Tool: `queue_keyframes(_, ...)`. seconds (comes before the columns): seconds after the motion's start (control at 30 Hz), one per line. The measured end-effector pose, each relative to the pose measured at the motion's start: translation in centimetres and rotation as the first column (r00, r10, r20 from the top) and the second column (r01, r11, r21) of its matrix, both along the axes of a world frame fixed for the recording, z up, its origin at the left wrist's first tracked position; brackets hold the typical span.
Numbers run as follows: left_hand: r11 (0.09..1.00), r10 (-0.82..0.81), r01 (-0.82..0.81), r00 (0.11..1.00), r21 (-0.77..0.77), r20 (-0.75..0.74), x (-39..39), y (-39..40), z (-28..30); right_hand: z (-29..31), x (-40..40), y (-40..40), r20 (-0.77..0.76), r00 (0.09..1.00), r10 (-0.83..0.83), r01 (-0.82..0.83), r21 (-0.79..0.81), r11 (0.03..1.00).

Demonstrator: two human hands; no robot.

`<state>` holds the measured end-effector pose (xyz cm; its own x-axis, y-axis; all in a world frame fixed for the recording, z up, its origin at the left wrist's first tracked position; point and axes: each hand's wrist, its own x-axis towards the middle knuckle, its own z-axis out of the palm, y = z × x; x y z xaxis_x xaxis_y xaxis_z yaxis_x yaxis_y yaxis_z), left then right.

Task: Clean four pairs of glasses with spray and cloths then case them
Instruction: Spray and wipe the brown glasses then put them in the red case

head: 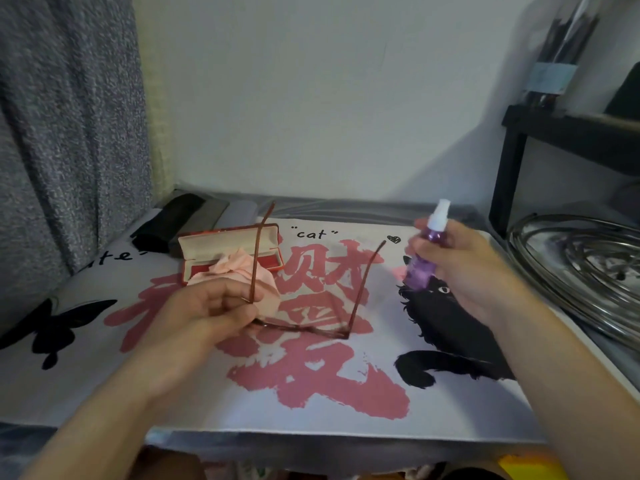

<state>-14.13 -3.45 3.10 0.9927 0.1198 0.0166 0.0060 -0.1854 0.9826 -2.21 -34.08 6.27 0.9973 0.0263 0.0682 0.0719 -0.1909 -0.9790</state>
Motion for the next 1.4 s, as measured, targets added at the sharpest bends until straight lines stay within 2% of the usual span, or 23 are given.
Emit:
queue_keyframes(0.13,0.999,0.029,-0.03,0.998,0.02,0.049,1.3,1.1,-0.9,0.6,7.0,4.1,0.144,0.99,-0.007,0.02,-0.087,0.996)
queue_keyframes(0.33,0.994,0.091,-0.096,0.992,0.046,0.089,1.9,1.3,-2.2,0.7,13.4,8.2,0.202,0.978,0.047,0.021,-0.32,0.947)
queue_keyframes(0.5,0.993,0.114,-0.114,0.989,0.002,0.098,2.4,2.0,-2.5,-1.2,15.2,7.2,0.121,0.984,-0.134,0.169,-0.349,0.922)
queue_keyframes(0.6,0.993,0.12,-0.118,0.988,-0.031,0.094,2.6,2.2,-2.8,-2.7,15.2,6.2,0.065,0.99,-0.126,0.14,-0.33,0.934)
queue_keyframes(0.67,0.992,0.122,-0.118,0.987,-0.044,0.1,2.7,2.2,-3.0,-3.0,14.4,5.7,0.093,0.985,-0.142,0.164,-0.303,0.939)
queue_keyframes(0.73,0.992,0.118,-0.113,0.987,-0.05,0.111,2.7,2.1,-3.1,-3.7,13.0,5.1,0.267,0.941,-0.208,0.295,-0.348,0.89)
queue_keyframes(0.8,0.992,0.119,-0.113,0.986,-0.055,0.119,2.8,2.1,-3.3,-4.9,11.7,4.9,0.449,0.883,-0.138,0.362,-0.465,0.808)
queue_keyframes(0.9,0.992,0.121,-0.116,0.985,-0.048,0.119,2.8,2.2,-3.4,-6.5,11.3,5.8,0.436,0.891,0.122,0.278,-0.739,0.614)
queue_keyframes(0.97,0.992,0.118,-0.112,0.986,-0.057,0.118,2.7,2.1,-3.4,-7.0,11.5,6.3,0.423,0.889,0.175,0.287,-0.813,0.507)
queue_keyframes(1.0,0.992,0.117,-0.11,0.986,-0.061,0.122,2.6,2.1,-3.3,-7.0,11.6,6.5,0.426,0.888,0.173,0.297,-0.819,0.491)
queue_keyframes(1.07,0.992,0.116,-0.109,0.985,-0.065,0.127,2.5,2.1,-3.3,-6.7,11.7,6.9,0.419,0.895,0.15,0.293,-0.809,0.51)
queue_keyframes(1.2,0.993,0.112,-0.107,0.987,-0.047,0.118,2.4,2.2,-3.3,-5.9,11.5,8.4,0.435,0.896,0.085,0.29,-0.72,0.631)
queue_keyframes(1.4,0.99,0.135,-0.129,0.982,-0.053,0.133,2.1,2.0,-3.0,-6.8,12.1,9.4,0.403,0.914,0.044,0.295,-0.736,0.609)
